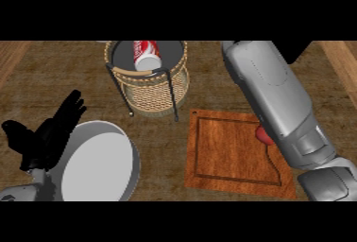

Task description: Pick the can from the cutting board and place it in the tiered basket

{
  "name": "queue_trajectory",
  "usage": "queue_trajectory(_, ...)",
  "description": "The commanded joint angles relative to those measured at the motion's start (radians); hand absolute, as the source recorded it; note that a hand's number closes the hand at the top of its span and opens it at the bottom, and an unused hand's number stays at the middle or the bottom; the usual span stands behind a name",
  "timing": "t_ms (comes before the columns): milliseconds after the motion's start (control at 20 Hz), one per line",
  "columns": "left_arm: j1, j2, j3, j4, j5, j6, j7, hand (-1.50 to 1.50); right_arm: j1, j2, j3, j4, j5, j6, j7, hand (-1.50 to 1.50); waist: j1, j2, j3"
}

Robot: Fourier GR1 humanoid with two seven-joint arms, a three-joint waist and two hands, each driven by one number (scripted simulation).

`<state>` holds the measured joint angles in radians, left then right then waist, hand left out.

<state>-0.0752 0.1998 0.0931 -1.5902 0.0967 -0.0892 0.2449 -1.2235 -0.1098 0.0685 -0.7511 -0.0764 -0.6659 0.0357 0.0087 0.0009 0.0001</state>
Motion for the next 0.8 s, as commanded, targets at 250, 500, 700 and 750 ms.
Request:
queue_trajectory(250, 0.013, 0.008, 0.020, -0.012, 0.001, -0.003, 0.001, 0.00, 0.163, -0.247, -0.124, -0.170, -0.071, 0.133, 0.039, -1.50, -0.019, -0.006, 0.000)
queue_trajectory(500, -0.014, 0.014, 0.025, 0.023, -0.010, -0.010, -0.013, 0.00, 0.275, -0.361, -0.186, -0.214, -0.110, 0.262, 0.011, -1.50, -0.015, -0.002, 0.000)
queue_trajectory(700, 0.027, 0.005, 0.021, 0.005, 0.000, -0.030, -0.027, 0.00, 0.281, -0.477, -0.261, -0.173, -0.162, 0.408, 0.000, -1.50, -0.006, 0.000, 0.000)
queue_trajectory(750, 0.037, -0.045, -0.032, -0.037, -0.048, 0.016, -0.019, 0.00, 0.325, -0.446, -0.233, -0.274, -0.138, 0.356, 0.033, -1.50, -0.011, -0.003, 0.000)
